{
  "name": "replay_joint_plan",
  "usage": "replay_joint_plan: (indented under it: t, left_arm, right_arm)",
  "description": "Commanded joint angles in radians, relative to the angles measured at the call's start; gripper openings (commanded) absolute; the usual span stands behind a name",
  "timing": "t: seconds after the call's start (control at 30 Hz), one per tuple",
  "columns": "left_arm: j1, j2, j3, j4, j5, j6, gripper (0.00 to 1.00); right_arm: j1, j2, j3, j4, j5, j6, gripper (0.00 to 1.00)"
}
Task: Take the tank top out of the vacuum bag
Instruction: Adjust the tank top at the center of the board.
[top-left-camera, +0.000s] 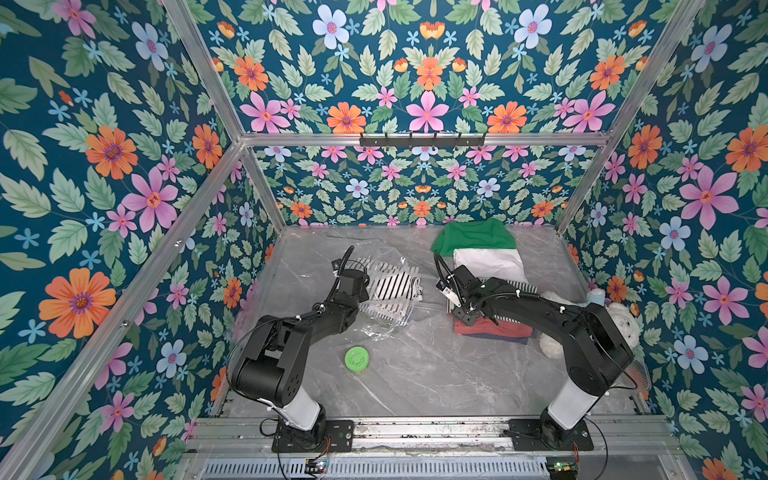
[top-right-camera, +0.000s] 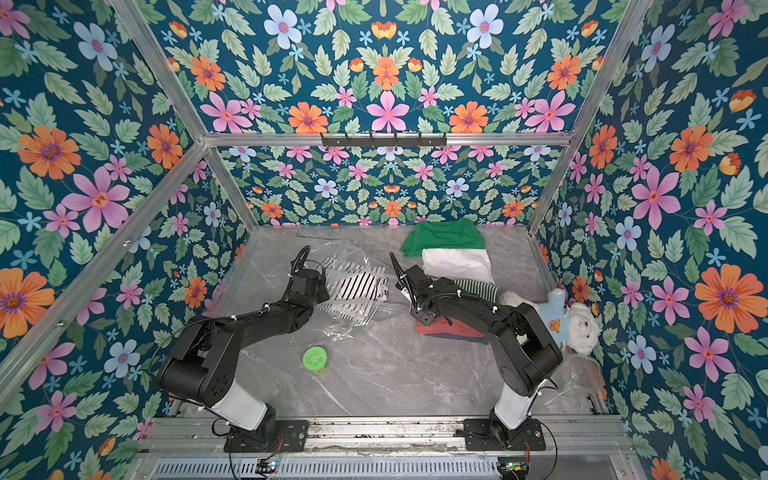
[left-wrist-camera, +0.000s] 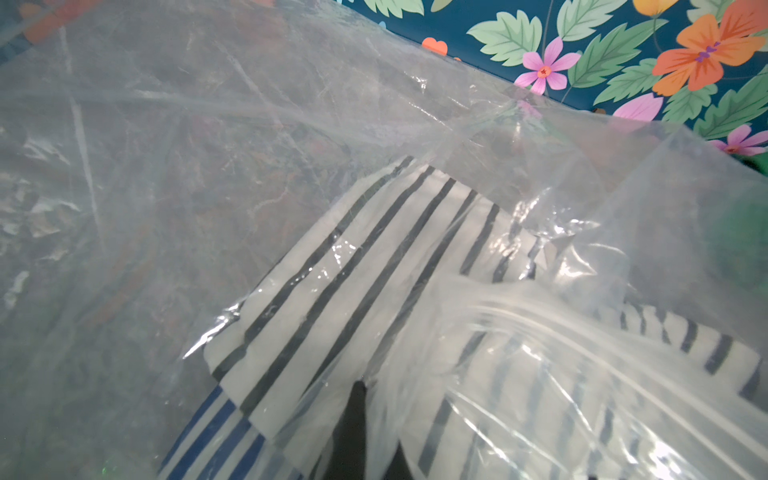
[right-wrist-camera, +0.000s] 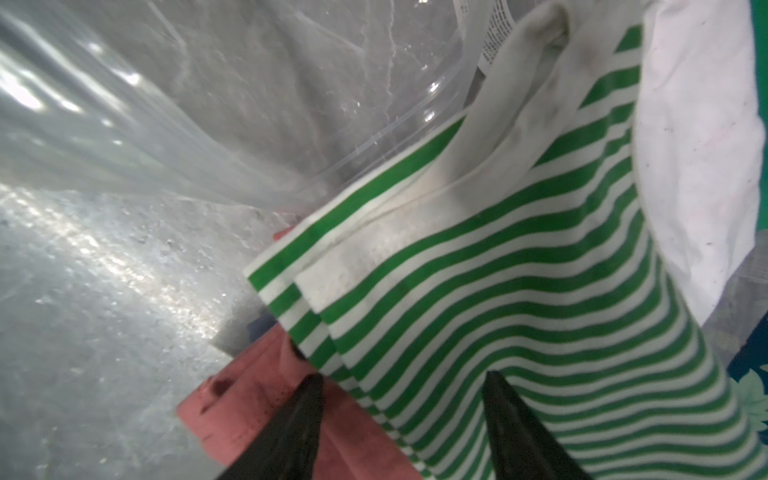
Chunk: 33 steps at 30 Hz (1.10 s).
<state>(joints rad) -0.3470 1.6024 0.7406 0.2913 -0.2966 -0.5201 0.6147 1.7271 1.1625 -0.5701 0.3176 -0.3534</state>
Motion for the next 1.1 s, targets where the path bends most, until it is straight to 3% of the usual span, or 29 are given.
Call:
replay_joint_plan:
  t: [0.0, 0.3, 0.5, 0.83, 0.9, 0.93, 1.0, 1.03, 1.07]
  left_arm:
    - [0.003, -0.008, -0.005, 0.014, -0.024, 0.005, 0.0]
    - [0.003, -0.01, -0.006, 0.014, -0.026, 0.005, 0.0]
    - [0.003, -0.009, -0.006, 0.017, -0.024, 0.003, 0.0]
    - [0.003, -0.003, -0.007, 0.024, -0.016, 0.0, 0.0]
    - [0.003, -0.005, -0.007, 0.025, -0.015, 0.0, 0.0]
    - [0.003, -0.008, -0.009, 0.025, -0.018, 0.0, 0.0]
    - [0.002, -0.012, -0.012, 0.023, -0.022, 0.002, 0.0]
    - [0.002, -0.014, -0.013, 0.021, -0.025, 0.003, 0.0]
    - [0.003, -0.016, -0.014, 0.021, -0.026, 0.003, 0.0]
  right_arm:
    - [0.001, 0.004, 0.005, 0.017, 0.086, -0.019, 0.5]
    - [0.001, -0.061, -0.009, -0.013, 0.059, -0.003, 0.0]
    - [0.011, -0.152, -0.016, -0.101, -0.039, 0.029, 0.0]
    - [0.046, -0.162, -0.017, -0.236, -0.086, 0.045, 0.0]
    - [0.046, -0.153, -0.017, -0.231, -0.07, 0.045, 0.06]
    - [0.046, -0.155, -0.02, -0.218, -0.056, 0.047, 0.18]
    - [0.045, -0.169, -0.027, -0.196, -0.047, 0.051, 0.58]
    - [0.046, -0.184, -0.038, -0.176, -0.042, 0.053, 0.73]
    - [0.044, -0.201, -0.05, -0.152, -0.043, 0.054, 0.76]
